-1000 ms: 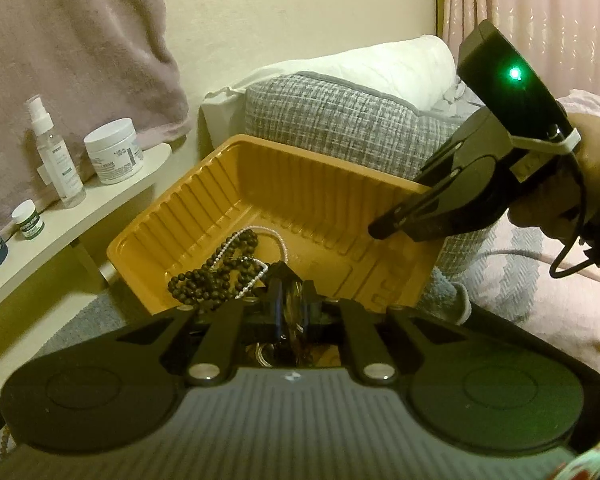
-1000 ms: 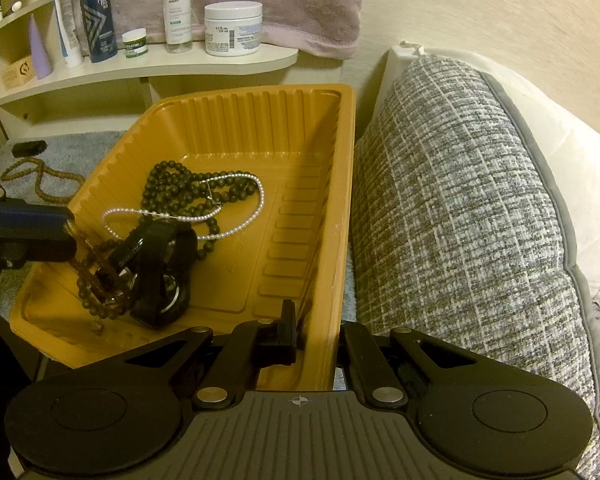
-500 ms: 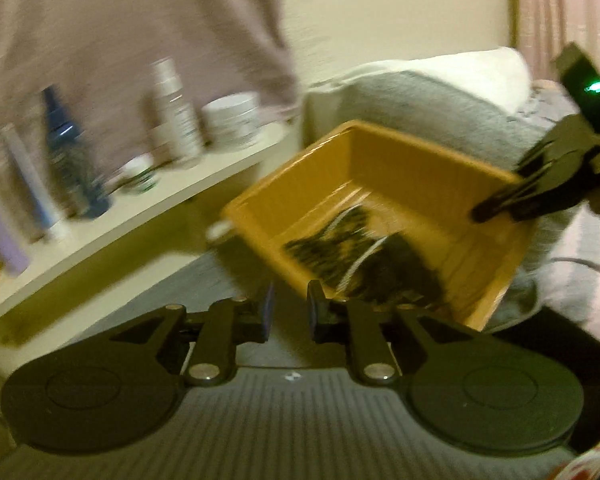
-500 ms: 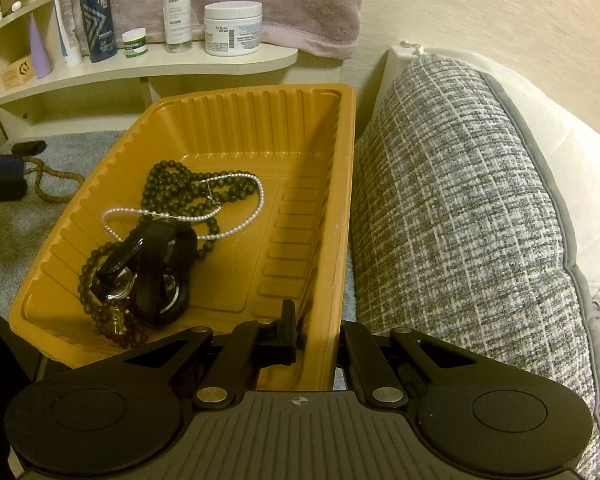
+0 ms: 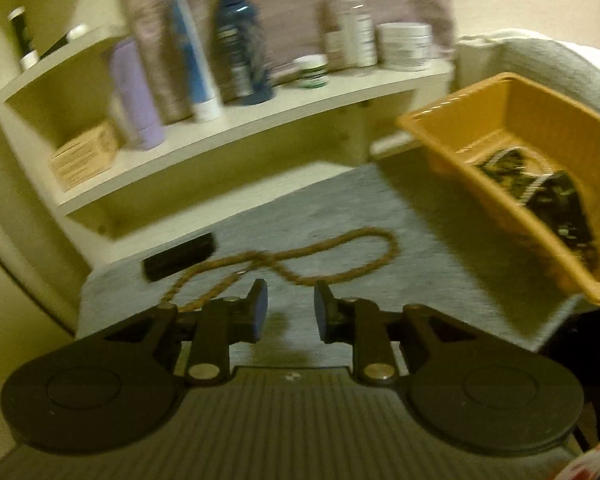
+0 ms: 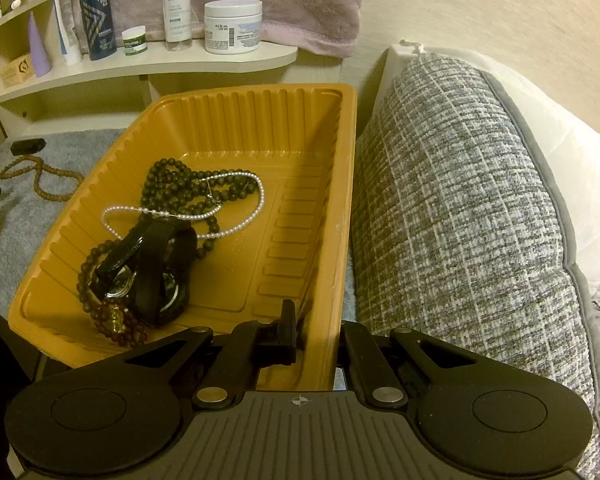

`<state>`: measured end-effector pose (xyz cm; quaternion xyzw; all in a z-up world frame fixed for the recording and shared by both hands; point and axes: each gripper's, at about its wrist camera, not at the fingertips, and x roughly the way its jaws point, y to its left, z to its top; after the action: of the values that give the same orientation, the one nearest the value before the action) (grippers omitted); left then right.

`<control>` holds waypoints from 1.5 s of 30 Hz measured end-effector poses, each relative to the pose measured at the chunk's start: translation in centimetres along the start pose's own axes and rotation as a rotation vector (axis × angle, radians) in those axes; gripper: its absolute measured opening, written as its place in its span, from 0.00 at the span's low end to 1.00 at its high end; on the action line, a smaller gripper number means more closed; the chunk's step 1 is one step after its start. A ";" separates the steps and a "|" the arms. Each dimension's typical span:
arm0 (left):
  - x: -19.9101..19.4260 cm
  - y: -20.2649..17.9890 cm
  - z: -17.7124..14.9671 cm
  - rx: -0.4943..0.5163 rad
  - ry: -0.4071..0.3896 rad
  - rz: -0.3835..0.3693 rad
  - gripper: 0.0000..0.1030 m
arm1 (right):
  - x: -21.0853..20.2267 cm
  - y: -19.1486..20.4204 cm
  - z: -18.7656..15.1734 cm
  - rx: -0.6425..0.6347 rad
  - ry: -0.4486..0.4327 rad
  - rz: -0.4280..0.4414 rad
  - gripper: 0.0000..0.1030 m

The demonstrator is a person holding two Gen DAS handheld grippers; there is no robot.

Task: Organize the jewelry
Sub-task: 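Open the left gripper and move it back over the stand, then grasp the black rectangular case on the stand with the left gripper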

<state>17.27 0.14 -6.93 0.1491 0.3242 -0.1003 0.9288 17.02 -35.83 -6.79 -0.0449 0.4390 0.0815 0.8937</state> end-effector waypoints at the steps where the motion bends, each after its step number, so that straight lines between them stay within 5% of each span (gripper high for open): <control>1: 0.3 0.3 -0.1 0.000 0.003 0.013 0.23 | 0.0 0.0 0.0 0.001 0.001 0.000 0.04; 17: 4.3 4.8 -0.3 0.035 0.030 0.163 0.25 | 0.2 0.0 0.1 0.002 0.007 0.000 0.04; 23: 5.6 7.1 0.0 -0.031 0.048 0.215 0.28 | 0.2 -0.1 0.0 0.003 0.008 0.000 0.04; 27: 5.8 7.9 0.6 -0.108 0.014 0.210 0.64 | 0.3 -0.2 0.0 0.005 0.011 -0.001 0.04; 32: 6.8 7.7 1.4 -0.171 -0.018 0.191 0.70 | 0.4 -0.2 0.0 0.005 0.013 -0.001 0.04; 35: 7.6 7.6 1.6 -0.208 -0.026 0.196 0.87 | 0.4 -0.2 0.1 0.005 0.014 -0.002 0.04; 45: 10.1 7.7 1.5 -0.320 -0.031 0.210 0.88 | 0.4 -0.2 0.0 0.007 0.016 0.000 0.04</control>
<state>28.12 5.92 -10.53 0.0309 0.3043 0.0476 0.9509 17.36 -35.96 -7.11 -0.0426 0.4461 0.0796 0.8904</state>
